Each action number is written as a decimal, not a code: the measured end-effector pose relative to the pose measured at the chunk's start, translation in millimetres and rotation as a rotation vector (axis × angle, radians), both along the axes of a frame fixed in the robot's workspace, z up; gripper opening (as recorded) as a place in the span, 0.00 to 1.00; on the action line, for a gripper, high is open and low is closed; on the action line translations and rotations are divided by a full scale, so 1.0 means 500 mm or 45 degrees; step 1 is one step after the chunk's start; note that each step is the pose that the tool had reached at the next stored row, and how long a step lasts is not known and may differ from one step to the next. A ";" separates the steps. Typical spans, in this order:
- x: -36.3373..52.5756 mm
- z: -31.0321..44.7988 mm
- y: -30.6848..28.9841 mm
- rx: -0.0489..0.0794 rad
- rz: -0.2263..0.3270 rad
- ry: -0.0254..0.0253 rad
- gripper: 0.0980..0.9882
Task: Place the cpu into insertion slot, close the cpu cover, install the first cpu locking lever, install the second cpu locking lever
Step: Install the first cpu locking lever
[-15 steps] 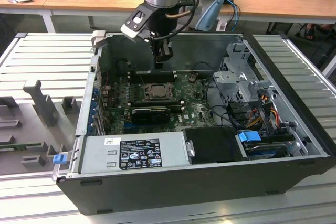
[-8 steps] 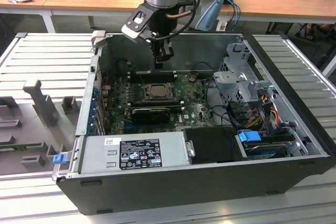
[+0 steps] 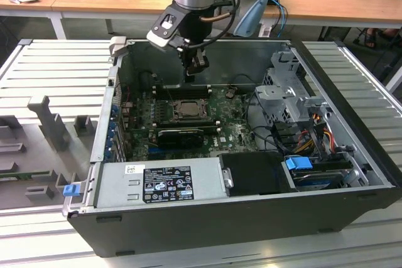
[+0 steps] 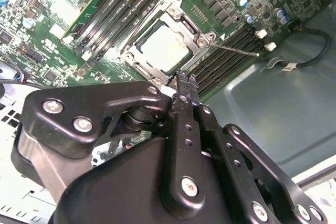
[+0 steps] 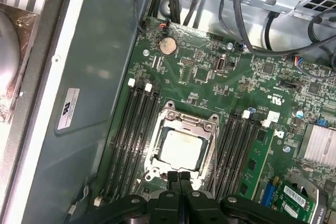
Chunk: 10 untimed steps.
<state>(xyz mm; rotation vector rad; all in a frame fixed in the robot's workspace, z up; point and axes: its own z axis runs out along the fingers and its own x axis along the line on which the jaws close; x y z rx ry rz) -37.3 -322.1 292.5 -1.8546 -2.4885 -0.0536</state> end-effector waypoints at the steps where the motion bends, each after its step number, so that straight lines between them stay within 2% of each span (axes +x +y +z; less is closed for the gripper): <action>1: 0.000 0.000 0.000 0.000 0.007 -0.0001 0.01; 10: 0.000 0.000 0.000 0.000 0.056 0.0000 0.01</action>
